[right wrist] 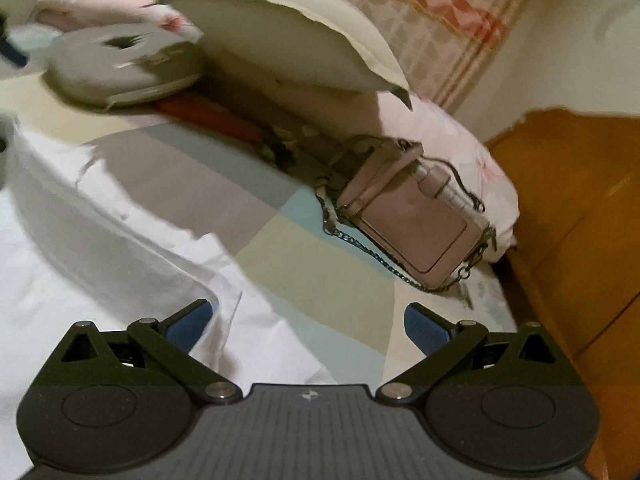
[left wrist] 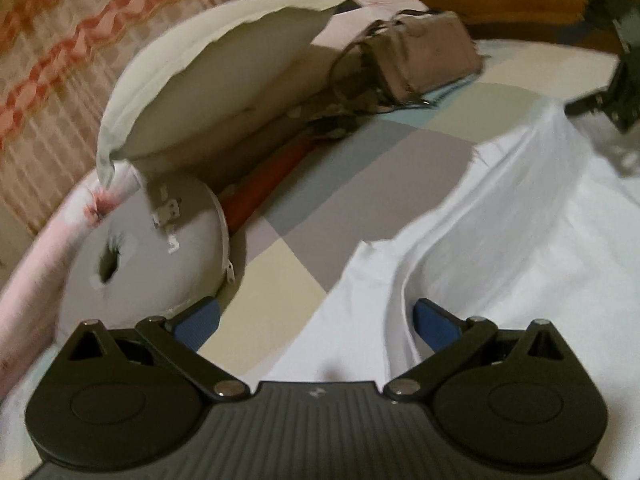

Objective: Fold clothes

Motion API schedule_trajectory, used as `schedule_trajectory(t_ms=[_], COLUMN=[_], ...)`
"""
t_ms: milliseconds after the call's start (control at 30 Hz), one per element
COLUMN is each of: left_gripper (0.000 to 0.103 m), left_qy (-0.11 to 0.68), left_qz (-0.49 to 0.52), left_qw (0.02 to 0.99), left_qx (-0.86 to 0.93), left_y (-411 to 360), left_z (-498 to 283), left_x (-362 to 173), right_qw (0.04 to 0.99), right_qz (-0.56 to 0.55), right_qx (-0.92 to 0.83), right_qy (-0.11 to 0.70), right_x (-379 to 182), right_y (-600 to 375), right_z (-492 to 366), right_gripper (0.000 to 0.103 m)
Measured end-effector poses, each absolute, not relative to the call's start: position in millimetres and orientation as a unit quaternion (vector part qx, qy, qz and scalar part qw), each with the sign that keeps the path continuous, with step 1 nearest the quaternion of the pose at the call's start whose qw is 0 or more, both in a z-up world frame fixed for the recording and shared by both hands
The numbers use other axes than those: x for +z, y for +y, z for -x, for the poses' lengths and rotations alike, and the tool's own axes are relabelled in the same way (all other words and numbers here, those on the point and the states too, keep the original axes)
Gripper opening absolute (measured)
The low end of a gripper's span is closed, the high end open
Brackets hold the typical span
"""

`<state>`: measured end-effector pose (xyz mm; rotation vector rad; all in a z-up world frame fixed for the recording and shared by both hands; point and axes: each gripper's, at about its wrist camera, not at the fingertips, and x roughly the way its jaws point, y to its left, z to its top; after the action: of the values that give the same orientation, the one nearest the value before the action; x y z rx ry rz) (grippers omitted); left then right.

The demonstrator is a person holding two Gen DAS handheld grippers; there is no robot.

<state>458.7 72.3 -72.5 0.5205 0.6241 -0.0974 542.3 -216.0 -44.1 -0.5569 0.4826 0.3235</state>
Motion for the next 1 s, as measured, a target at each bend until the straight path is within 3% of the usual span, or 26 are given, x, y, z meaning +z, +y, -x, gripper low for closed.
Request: schedule_trajectory(t_ms=[533, 733, 900, 1000], left_gripper=[0.102, 0.102, 0.102, 0.102], left_qy=[0.262, 0.309, 0.382, 0.383], left_qz=[-0.184, -0.136, -0.053, -0.007], left_qw=[0.946, 0.931, 0.912, 0.915], left_qx=[-0.047, -0.140, -0.136, -0.127], left_y=[102.5, 97.2, 108.6, 123.3], left_z=[-438.7, -413.6, -413.4, -388.1], left_x=[-16.1, -46.9, -100.7, -120.2], right_qw=[0.943, 0.924, 0.911, 0.911], right_qz=[0.131, 0.117, 0.102, 0.101], right_qx=[0.187, 0.251, 0.281, 0.271], right_qy=[0.242, 0.264, 0.283, 0.295], right_x=[-23.3, -37.9, -54.9, -60.8], right_y=[-282.0, -270.9, -266.8, -271.4], right_z=[-495.3, -465.6, -450.0, -441.2], right_gripper=[0.103, 0.103, 0.103, 0.103])
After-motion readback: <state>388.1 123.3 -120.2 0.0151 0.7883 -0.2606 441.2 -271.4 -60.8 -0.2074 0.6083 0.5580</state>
